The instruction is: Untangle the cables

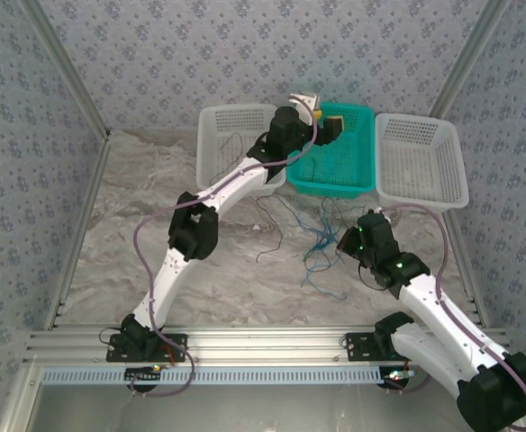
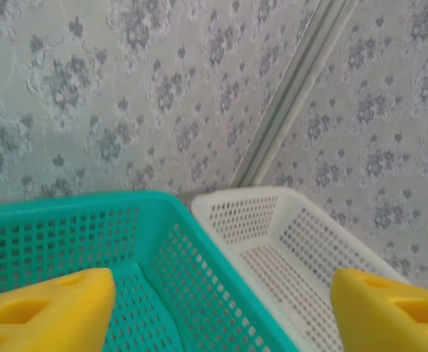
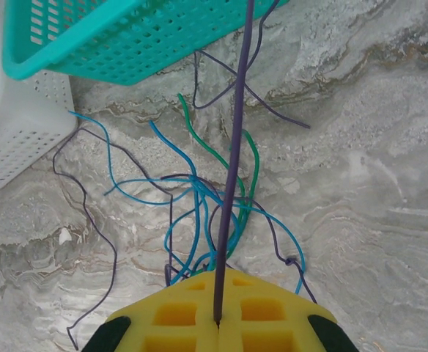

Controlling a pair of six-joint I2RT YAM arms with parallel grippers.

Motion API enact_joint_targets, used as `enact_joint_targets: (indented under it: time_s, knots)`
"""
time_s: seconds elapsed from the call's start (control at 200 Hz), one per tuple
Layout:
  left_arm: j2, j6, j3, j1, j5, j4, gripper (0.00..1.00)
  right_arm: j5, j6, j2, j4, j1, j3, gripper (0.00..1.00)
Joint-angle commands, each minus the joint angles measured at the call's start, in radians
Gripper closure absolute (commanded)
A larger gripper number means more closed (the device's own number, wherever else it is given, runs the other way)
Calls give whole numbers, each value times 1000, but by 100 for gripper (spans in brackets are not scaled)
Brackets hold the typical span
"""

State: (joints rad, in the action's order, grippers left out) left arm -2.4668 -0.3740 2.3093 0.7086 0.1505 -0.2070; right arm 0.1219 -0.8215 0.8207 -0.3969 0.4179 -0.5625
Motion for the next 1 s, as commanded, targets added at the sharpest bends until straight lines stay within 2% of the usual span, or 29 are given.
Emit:
enact_joint_targets:
  time_s: [0.0,0.125,0.235,0.315,0.38,0.46,0.6,0.695,0.81,0.994]
  knots:
    - [260,84,-219,-4,-33,-48,13,36,33,3,-17,2,-42,100]
    - [540,87,-647,-48,-59,-168,8,30,63,28,12,1,-48,100]
    - [737,96,-878,-59,-58,-108,8,8,123,76,64,-2,-83,100]
    - [837,68,-1000,-54,-1,-54,8,-29,167,126,85,-5,-133,100]
    - [891,10,-1070,-44,2,26,8,-50,182,166,81,-5,-173,100]
    - [939,-76,-1162,-4,-55,84,9,-89,183,205,83,-4,-207,100]
    - [962,-242,-1317,82,-190,38,10,-217,245,242,140,-1,-234,100]
    - [953,-336,-1421,94,-209,-45,12,-274,228,245,172,-4,-279,100]
    - [976,-318,-1523,101,-140,-218,12,-283,200,268,135,-2,-380,100]
    - [1008,-153,-1498,127,99,-241,11,-299,167,326,92,10,-478,100]
